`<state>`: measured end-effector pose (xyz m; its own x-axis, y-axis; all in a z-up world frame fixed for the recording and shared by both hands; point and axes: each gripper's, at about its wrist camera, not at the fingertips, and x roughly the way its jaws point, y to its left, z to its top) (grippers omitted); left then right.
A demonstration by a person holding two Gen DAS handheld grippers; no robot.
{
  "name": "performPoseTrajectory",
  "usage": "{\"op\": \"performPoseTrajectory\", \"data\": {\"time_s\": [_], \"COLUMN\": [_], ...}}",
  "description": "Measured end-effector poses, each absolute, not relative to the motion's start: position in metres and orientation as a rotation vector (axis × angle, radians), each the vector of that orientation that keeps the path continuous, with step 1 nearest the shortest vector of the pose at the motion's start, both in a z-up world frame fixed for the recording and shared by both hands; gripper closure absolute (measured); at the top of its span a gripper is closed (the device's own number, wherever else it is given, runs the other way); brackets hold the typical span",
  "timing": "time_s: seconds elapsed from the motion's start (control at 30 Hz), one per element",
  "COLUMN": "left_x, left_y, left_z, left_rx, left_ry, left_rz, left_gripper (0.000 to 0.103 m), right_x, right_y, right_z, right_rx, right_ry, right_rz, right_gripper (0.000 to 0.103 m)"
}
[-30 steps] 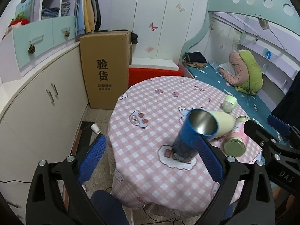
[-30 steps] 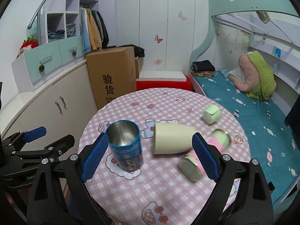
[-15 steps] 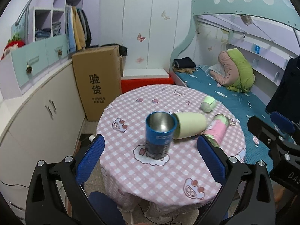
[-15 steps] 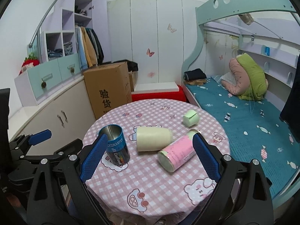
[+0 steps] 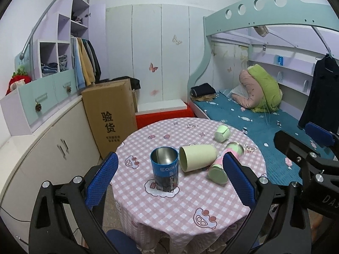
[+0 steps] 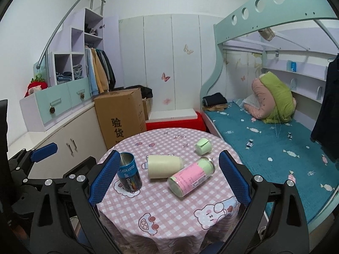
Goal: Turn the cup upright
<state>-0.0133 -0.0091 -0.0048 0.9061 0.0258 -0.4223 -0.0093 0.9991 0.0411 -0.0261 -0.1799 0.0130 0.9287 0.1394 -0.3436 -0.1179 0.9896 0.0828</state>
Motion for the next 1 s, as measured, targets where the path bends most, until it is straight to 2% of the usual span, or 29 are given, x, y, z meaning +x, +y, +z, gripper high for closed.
{"op": "performPoseTrajectory", "data": {"time_s": [1.0], "left_x": [-0.0066], "left_y": [0.0004], "left_z": [-0.0035], "left_rx": [-0.004], "left_ry": [0.426], "left_rz": [0.032], "left_gripper": [0.008], "right_x": [-0.0256], "right_y": [-0.1826], "right_z": [0.0121], "right_rx": [0.059], "right_ry": [0.359], "right_rz": [0.129], "right_gripper": [0.008]}}
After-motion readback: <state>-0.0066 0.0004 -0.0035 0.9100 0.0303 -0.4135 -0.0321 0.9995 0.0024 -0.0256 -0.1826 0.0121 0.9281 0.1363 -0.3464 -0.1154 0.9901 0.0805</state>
